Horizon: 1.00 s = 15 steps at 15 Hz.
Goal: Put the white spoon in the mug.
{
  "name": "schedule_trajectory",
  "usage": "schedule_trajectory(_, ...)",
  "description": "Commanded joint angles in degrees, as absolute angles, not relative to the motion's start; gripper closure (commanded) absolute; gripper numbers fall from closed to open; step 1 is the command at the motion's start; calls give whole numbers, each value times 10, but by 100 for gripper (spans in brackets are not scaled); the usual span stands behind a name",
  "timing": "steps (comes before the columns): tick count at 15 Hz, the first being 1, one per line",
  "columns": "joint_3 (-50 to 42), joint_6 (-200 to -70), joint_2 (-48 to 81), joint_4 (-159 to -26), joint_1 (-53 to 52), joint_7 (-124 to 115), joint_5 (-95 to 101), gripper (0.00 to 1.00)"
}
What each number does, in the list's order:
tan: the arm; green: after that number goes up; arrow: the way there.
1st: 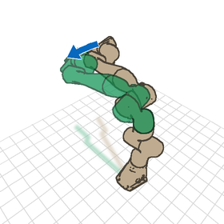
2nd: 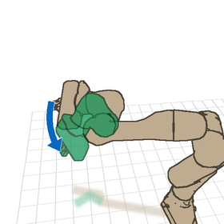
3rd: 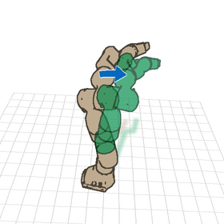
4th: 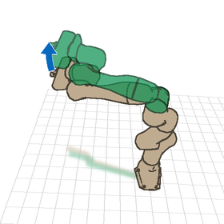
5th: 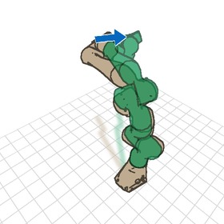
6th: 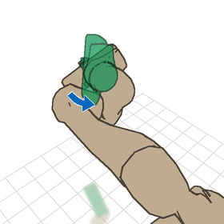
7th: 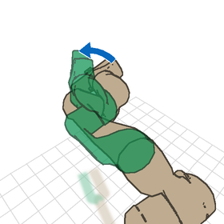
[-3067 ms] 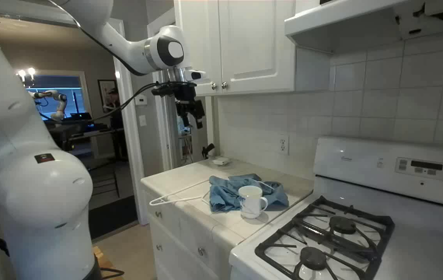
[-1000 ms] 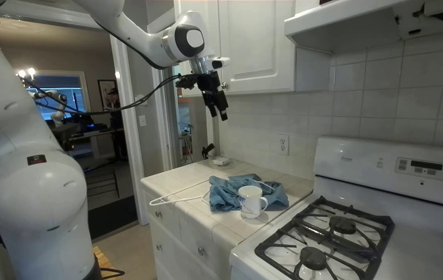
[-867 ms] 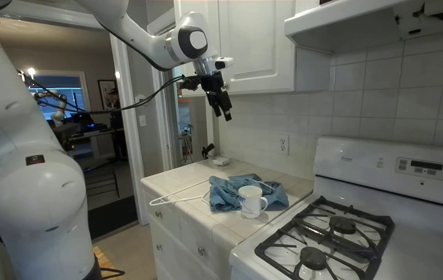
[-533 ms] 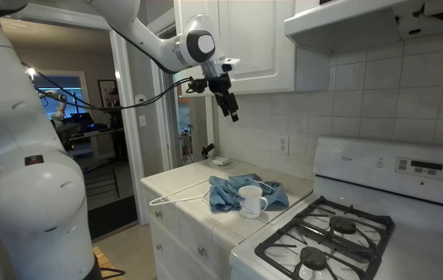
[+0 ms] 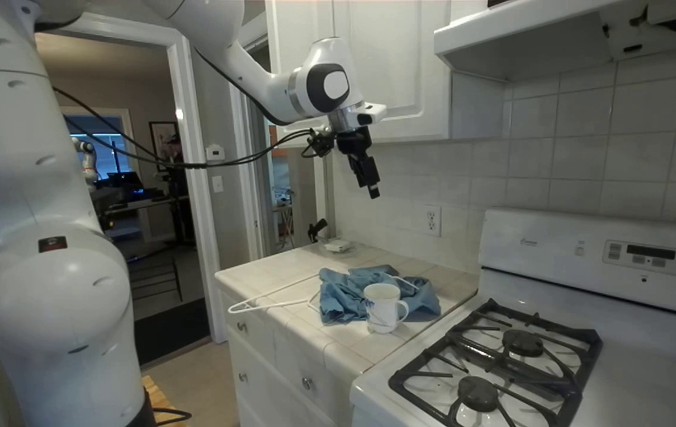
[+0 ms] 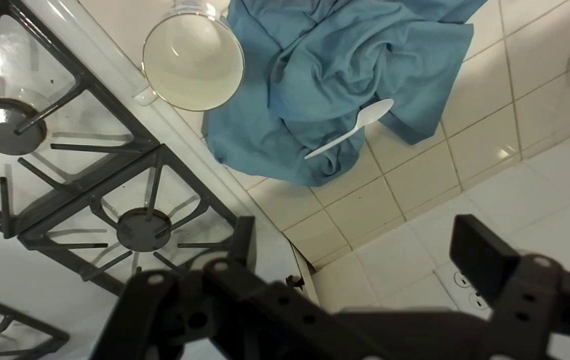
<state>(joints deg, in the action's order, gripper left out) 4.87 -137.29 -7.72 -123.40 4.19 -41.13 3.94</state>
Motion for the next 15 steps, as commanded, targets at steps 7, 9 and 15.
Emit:
schedule_trajectory(7, 28, -1389, -49, -1215, 39, -410, 27, 0)
schedule_trajectory(9, 14, -1408, -25, -1201, 41, -402, 15, 0)
schedule_trajectory(15, -8, -1458, 54, -1175, 31, -415, -25, 0)
